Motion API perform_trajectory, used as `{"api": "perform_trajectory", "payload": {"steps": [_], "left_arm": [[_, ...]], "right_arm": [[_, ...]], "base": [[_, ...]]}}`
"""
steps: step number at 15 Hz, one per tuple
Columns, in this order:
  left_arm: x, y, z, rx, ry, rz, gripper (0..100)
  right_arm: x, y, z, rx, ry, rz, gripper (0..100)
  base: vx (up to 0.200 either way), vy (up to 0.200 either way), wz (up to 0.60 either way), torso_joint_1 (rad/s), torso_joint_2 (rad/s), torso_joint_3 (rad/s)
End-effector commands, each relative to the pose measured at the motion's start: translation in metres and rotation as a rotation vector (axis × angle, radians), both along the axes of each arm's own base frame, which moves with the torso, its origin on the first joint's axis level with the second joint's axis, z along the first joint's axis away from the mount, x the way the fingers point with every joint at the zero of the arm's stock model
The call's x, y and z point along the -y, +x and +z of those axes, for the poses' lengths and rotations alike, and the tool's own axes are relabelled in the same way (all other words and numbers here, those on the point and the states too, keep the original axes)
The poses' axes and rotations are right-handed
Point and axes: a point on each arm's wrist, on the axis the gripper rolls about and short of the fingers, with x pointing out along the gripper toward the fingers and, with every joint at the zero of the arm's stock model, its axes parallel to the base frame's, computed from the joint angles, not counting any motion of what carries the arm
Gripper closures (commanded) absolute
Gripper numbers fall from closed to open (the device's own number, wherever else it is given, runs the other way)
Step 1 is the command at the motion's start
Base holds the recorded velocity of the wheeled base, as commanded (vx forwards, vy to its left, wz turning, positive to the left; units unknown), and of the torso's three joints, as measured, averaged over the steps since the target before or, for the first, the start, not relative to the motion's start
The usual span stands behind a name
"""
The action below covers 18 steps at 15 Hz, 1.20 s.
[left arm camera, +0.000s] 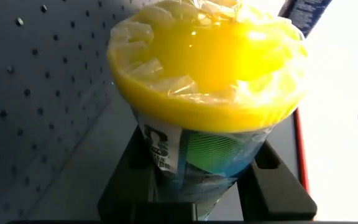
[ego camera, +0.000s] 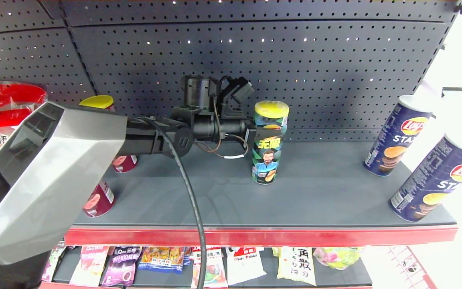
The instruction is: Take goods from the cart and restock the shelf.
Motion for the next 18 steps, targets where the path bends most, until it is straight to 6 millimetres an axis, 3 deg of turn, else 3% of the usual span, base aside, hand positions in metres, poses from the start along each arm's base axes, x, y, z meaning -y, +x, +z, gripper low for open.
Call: {"api": "perform_trajectory", "payload": {"steps": [1,5,9,18], "left_arm": [[-0.017,-0.02,0.019,-0.016,0.009,0.007,100],[-0.052,-0.06,0.032,-0.059,0.036,0.023,100],[-0.063,-0.088,0.019,-0.078,0.056,0.026,100],[-0.055,-0.088,-0.006,-0.038,0.039,0.032,100]], "right_arm": [[0.0,0.0,0.0,-0.001,-0.001,0.001,100],[0.0,0.0,0.0,-0.002,-0.001,0.001,100],[0.0,0.0,0.0,-0.001,-0.001,0.001,100],[0.0,0.0,0.0,-0.001,-0.001,0.002,100]], "base": [[0.0,0.0,0.0,0.0,0.0,0.0],[0.0,0.0,0.0,0.0,0.0,0.0],[0.0,0.0,0.0,0.0,0.0,0.0],[0.0,0.0,0.0,0.0,0.0,0.0]]}}
